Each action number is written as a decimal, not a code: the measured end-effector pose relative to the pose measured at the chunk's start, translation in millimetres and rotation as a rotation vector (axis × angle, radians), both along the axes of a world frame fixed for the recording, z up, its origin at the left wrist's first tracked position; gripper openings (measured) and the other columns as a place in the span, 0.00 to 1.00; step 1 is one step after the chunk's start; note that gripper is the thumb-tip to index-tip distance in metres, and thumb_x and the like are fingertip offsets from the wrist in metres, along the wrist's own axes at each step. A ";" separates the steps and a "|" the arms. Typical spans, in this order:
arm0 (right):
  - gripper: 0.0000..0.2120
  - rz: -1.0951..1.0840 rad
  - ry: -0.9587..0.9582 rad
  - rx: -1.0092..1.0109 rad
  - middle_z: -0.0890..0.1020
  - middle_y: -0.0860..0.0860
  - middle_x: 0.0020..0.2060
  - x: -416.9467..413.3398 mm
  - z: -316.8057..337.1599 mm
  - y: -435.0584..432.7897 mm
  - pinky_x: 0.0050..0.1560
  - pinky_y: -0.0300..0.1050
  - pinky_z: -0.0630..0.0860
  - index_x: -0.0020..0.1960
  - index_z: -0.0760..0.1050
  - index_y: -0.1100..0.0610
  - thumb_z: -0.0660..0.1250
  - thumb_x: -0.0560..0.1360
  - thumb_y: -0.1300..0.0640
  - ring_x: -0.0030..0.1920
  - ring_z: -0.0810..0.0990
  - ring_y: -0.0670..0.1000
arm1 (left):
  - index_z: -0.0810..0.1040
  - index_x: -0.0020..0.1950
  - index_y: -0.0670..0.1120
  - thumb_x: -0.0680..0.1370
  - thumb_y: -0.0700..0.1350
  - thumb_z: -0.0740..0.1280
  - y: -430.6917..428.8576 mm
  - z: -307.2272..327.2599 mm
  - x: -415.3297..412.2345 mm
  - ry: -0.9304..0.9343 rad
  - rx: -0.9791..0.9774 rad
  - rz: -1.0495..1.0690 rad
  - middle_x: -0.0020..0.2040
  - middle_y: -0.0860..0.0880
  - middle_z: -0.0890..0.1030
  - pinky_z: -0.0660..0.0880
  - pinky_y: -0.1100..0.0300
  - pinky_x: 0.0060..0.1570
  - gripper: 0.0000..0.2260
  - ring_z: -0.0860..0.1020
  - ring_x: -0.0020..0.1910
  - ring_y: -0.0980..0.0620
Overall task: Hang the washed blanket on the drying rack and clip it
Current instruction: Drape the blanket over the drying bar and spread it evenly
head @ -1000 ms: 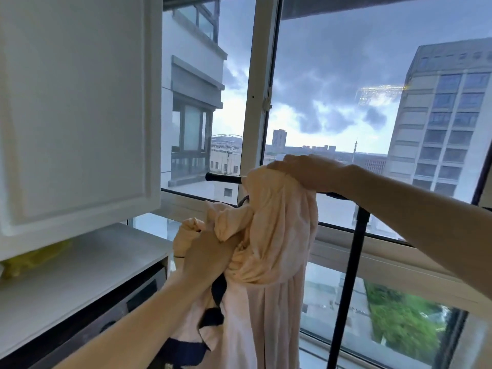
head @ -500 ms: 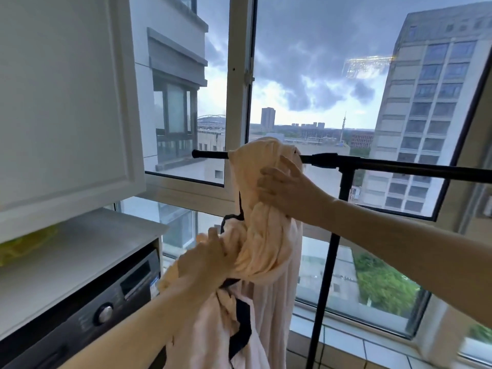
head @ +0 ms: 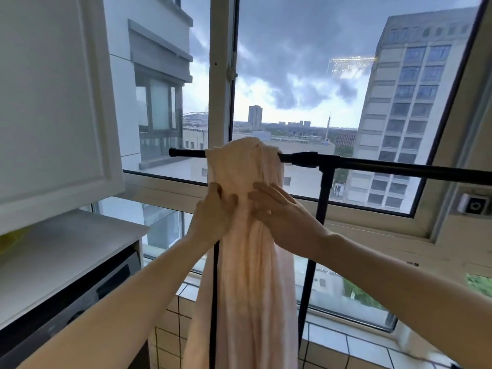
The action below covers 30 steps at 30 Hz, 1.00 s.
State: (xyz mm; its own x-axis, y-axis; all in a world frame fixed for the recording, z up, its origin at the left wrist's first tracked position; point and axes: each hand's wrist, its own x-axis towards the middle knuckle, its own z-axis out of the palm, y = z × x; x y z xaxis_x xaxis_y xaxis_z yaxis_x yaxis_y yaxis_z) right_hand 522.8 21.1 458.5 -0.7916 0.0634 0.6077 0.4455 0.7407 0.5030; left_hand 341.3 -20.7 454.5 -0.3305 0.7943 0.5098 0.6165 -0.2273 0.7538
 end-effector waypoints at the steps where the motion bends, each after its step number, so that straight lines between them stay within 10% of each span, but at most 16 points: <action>1: 0.16 -0.005 0.037 -0.064 0.78 0.57 0.60 2.2 0.6 -2.4 0.69 0.57 0.68 0.47 0.82 0.58 0.54 0.77 0.62 0.69 0.69 0.59 | 0.68 0.56 0.44 0.80 0.50 0.61 3.7 0.8 -1.9 -0.011 0.015 -0.007 0.46 0.47 0.78 0.77 0.51 0.43 0.11 0.78 0.45 0.44; 8: 0.13 -0.102 0.596 -0.342 0.71 0.54 0.57 -10.6 9.6 -22.6 0.60 0.48 0.72 0.54 0.74 0.61 0.58 0.72 0.66 0.58 0.71 0.55 | 0.68 0.52 0.49 0.80 0.49 0.61 20.9 -1.6 -11.0 -0.187 0.080 -0.046 0.40 0.56 0.74 0.70 0.57 0.38 0.05 0.75 0.41 0.52; 13: 0.34 -0.247 0.873 -0.959 0.71 0.48 0.59 -44.6 2.0 -16.0 0.50 0.39 0.70 0.74 0.52 0.54 0.66 0.76 0.48 0.51 0.74 0.46 | 0.68 0.58 0.47 0.81 0.51 0.60 33.9 -18.8 -24.2 -0.163 0.037 -0.236 0.48 0.46 0.79 0.76 0.51 0.41 0.10 0.79 0.44 0.45; 18: 0.37 -0.320 0.907 -0.863 0.69 0.46 0.61 -71.2 -10.9 -11.1 0.48 0.42 0.74 0.76 0.45 0.53 0.65 0.77 0.50 0.54 0.75 0.49 | 0.63 0.62 0.48 0.81 0.50 0.59 43.4 -33.9 -33.2 -0.173 0.031 -0.399 0.46 0.53 0.76 0.76 0.62 0.32 0.12 0.78 0.40 0.53; 25: 0.43 -0.454 1.003 -0.815 0.63 0.55 0.67 -85.4 -11.1 -16.2 0.58 0.53 0.72 0.75 0.47 0.55 0.71 0.72 0.49 0.60 0.72 0.57 | 0.62 0.70 0.54 0.81 0.55 0.57 49.1 -29.2 -39.6 -0.382 -0.024 -0.553 0.55 0.58 0.74 0.70 0.71 0.39 0.18 0.75 0.48 0.62; 30: 0.28 -0.624 0.952 -0.865 0.69 0.55 0.57 -79.4 -8.0 -8.6 0.48 0.46 0.71 0.60 0.70 0.59 0.69 0.70 0.40 0.49 0.69 0.51 | 0.76 0.52 0.51 0.79 0.51 0.65 49.9 -32.4 -48.2 -0.328 -0.031 -0.595 0.46 0.49 0.82 0.79 0.65 0.39 0.05 0.81 0.44 0.52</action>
State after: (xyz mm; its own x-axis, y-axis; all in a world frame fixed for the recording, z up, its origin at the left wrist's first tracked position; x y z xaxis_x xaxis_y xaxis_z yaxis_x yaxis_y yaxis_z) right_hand 443.3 12.6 450.5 0.1835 0.8614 0.4737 0.7123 0.2156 -0.6680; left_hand 293.2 29.3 422.1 0.0342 0.9013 0.4318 0.1317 -0.4324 0.8920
